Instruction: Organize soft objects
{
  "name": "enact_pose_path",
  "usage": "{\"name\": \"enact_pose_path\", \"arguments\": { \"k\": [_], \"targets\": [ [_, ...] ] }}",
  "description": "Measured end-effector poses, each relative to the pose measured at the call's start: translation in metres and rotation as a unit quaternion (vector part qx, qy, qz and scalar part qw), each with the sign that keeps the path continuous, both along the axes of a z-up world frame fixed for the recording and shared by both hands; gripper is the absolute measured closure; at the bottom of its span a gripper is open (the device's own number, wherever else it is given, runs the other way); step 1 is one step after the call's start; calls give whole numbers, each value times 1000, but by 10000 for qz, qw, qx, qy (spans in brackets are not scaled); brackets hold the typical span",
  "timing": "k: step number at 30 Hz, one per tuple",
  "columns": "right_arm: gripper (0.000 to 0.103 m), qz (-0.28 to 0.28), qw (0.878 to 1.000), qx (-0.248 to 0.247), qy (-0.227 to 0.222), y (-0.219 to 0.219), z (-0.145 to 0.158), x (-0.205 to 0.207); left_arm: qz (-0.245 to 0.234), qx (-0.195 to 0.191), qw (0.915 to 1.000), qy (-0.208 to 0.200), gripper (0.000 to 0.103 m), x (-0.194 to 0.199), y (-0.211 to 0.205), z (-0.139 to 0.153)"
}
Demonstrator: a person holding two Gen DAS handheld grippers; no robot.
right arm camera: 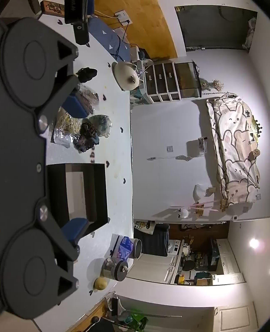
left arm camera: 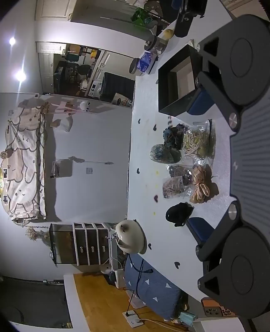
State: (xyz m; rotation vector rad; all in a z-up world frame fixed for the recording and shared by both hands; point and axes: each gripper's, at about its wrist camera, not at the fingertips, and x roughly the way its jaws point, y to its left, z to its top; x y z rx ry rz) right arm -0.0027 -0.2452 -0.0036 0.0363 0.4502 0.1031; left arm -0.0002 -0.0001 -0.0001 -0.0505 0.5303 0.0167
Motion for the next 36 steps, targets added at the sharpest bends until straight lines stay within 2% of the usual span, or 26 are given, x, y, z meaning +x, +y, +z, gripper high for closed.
{"name": "enact_pose_path", "arguments": {
  "k": [36],
  "targets": [
    [0,23,10000,-18,30,5,-2,2,-39,-19,9999,107,0,1,0,-2]
  ]
}}
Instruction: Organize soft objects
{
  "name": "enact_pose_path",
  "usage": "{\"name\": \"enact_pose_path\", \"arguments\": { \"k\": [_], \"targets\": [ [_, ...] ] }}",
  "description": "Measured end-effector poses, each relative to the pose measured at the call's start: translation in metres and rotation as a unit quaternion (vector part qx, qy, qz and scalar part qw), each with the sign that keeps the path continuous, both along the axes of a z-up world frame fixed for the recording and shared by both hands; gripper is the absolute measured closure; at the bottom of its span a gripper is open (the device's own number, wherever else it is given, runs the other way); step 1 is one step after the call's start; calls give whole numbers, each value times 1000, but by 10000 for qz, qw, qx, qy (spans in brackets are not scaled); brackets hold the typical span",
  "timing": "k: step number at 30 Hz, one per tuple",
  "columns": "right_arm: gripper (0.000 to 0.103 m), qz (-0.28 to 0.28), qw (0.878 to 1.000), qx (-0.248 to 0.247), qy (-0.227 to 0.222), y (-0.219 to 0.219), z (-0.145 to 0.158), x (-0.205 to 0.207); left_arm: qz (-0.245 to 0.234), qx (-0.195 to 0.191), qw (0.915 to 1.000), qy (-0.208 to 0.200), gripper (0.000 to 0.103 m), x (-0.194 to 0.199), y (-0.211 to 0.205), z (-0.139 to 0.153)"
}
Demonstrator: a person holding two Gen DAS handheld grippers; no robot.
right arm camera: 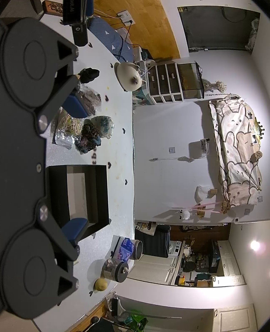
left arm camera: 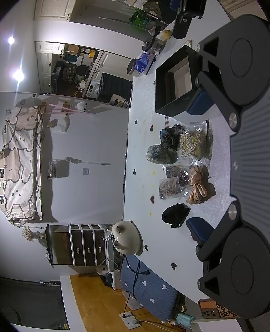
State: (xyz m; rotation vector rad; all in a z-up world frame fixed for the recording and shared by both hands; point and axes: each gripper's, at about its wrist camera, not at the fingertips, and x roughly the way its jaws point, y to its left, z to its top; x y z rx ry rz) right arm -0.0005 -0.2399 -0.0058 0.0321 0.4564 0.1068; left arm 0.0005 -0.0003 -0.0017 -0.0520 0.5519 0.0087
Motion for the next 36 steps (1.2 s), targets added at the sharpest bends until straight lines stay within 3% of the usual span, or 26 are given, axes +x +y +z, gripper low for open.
{"name": "enact_pose_path", "arguments": {
  "k": [36],
  "targets": [
    [0,28,10000,-26,11,3,-5,3,33,-11,10000,36,0,2,-4,-11]
  ]
}}
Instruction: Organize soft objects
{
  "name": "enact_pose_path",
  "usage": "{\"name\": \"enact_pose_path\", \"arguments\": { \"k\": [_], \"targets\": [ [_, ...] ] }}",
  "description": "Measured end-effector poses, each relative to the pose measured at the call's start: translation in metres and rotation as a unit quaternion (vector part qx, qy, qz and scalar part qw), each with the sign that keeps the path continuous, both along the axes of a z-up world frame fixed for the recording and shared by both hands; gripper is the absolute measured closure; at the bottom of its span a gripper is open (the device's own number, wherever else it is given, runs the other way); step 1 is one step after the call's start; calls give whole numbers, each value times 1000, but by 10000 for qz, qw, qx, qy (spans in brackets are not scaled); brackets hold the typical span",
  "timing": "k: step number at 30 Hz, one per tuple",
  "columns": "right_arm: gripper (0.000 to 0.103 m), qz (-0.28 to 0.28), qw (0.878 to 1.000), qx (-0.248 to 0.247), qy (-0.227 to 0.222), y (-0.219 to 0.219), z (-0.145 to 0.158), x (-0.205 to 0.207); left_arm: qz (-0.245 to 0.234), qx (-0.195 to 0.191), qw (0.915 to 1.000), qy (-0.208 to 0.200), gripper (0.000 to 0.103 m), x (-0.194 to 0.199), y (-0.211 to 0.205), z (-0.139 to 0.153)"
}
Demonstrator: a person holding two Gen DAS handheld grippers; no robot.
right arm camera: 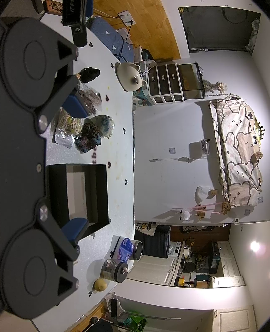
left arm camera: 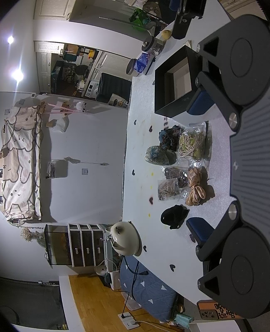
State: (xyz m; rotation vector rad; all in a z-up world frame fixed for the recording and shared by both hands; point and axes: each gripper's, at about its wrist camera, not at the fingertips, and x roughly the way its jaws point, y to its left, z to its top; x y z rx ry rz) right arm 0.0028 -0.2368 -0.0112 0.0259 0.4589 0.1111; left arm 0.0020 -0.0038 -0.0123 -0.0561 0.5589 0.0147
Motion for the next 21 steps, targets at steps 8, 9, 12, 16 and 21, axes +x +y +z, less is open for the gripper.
{"name": "enact_pose_path", "arguments": {
  "k": [8,9,12,16,21],
  "targets": [
    [0,-3,10000,-2,0,0,0,0,3,0,10000,3,0,0,0,-1],
    [0,-4,10000,1,1,0,1,0,2,-1,10000,2,0,0,0,0],
    [0,-4,10000,-4,-3,0,1,0,4,-4,10000,5,0,0,-1,-2],
    [0,-6,10000,-4,-1,1,1,0,-2,-4,10000,4,0,0,0,-2],
    [0,26,10000,-7,9,1,2,3,15,3,10000,14,0,1,-1,-3]
  ]
}}
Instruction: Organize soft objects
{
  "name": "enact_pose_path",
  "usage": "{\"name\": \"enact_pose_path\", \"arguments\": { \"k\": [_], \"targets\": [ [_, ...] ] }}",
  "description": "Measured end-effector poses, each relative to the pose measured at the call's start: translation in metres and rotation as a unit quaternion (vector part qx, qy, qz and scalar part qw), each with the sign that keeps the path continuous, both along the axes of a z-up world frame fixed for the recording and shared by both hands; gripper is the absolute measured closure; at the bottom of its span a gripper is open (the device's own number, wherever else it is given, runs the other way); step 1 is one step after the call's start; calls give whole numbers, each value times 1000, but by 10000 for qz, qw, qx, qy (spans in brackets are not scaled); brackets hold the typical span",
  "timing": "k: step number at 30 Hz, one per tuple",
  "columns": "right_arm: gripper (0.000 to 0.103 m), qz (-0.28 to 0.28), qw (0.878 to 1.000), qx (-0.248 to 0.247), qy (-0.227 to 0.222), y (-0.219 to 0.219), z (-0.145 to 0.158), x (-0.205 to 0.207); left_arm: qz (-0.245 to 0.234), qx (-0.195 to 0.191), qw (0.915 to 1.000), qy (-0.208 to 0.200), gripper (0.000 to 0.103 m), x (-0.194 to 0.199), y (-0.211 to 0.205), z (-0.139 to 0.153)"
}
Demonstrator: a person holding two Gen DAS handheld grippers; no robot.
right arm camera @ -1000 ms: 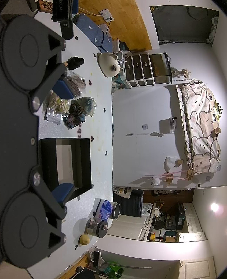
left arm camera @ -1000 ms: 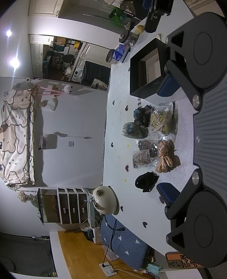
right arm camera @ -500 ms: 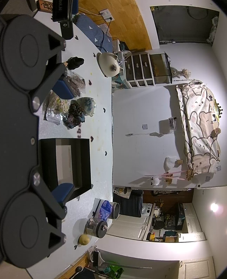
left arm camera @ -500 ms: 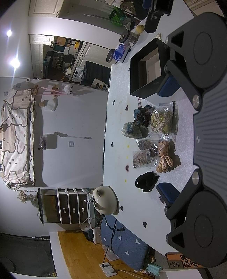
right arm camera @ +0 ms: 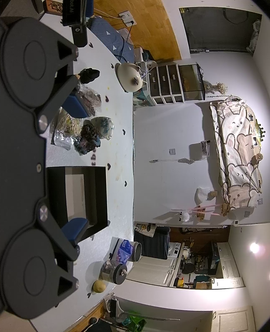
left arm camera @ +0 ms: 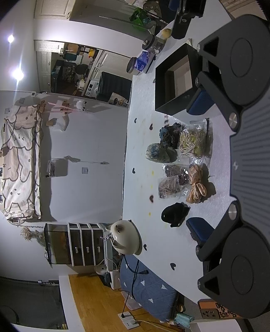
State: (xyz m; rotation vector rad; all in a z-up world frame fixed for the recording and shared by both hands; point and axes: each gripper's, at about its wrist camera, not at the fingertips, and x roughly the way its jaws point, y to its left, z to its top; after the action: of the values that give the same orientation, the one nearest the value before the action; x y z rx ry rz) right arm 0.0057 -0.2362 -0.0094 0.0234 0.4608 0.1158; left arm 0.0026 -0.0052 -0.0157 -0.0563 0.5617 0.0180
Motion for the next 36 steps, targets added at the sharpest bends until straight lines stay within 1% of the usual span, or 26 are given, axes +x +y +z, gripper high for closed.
{"name": "enact_pose_path", "arguments": {
  "k": [8,17,24,31,36],
  "targets": [
    [0,68,10000,4,37,0,1,10,58,1,10000,71,0,7,2,-1],
    [0,228,9997,39,92,-4,-2,35,243,21,9995,206,0,31,2,-2],
    [0,433,9989,90,134,-11,-1,79,448,58,9986,278,0,63,-5,0],
    [0,767,9969,75,129,-19,6,134,716,98,9970,270,0,98,-14,8],
    [0,1055,9944,45,98,-23,6,168,923,131,9950,351,0,126,-17,8]
  ]
}}
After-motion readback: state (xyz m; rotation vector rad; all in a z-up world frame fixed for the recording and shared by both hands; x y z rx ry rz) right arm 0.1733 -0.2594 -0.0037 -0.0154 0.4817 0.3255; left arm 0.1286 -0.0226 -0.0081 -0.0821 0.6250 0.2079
